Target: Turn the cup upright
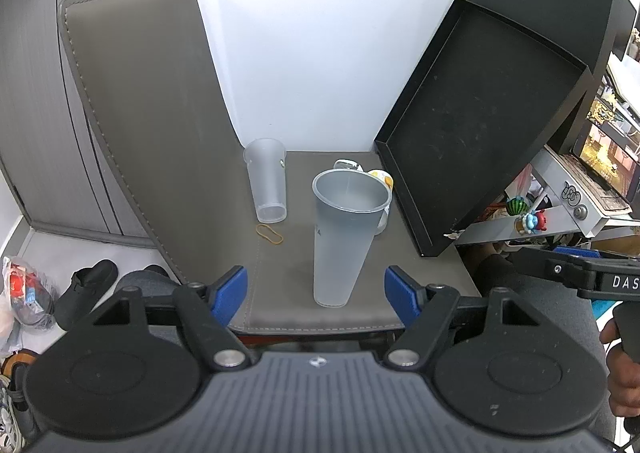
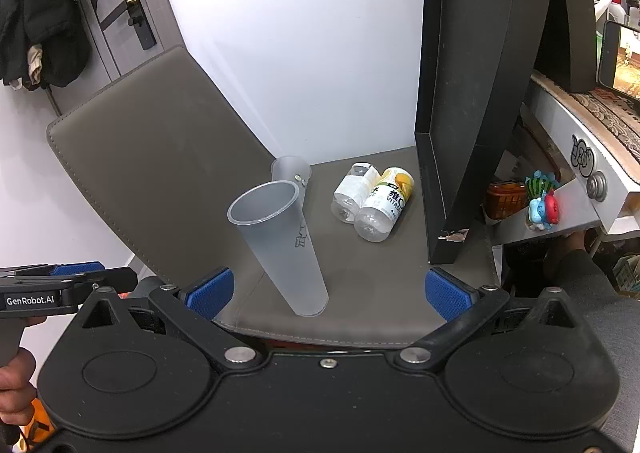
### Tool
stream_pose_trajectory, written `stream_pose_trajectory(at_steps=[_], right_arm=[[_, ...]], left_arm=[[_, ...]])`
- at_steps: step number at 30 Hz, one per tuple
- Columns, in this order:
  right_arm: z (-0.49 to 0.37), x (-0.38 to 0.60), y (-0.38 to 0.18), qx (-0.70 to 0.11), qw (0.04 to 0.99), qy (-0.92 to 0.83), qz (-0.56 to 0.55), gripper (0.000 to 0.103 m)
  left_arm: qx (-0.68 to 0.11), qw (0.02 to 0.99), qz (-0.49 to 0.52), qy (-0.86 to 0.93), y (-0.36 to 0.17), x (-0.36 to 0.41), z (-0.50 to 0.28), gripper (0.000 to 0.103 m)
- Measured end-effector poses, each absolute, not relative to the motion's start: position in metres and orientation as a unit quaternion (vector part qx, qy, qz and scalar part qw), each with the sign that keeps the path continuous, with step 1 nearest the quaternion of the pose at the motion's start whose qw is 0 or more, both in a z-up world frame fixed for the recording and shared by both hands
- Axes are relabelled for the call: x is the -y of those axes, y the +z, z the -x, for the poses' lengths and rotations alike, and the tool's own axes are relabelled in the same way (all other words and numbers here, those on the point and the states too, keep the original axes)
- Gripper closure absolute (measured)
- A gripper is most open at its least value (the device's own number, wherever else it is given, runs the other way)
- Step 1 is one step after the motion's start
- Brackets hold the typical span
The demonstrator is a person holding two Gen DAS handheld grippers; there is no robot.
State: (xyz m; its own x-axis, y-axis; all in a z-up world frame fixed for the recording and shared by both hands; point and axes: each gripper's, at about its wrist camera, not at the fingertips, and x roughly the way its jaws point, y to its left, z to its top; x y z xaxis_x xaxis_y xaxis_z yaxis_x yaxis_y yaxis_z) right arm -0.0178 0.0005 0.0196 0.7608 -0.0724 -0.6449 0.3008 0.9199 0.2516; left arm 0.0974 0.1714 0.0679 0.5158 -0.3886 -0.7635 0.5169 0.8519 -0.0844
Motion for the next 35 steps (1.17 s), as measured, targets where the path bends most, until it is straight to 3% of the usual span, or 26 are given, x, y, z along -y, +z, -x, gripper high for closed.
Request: stream_pose_trajectory(at_steps=[35], right_arm=[[0.019,0.0023,0.0139,-0.336,0.919,-0.11,-0.172,0.0]], left_arm=[[-0.407,0.869,-0.089,-0.267,0.0689,-0.1697,-0.0948,0.024]])
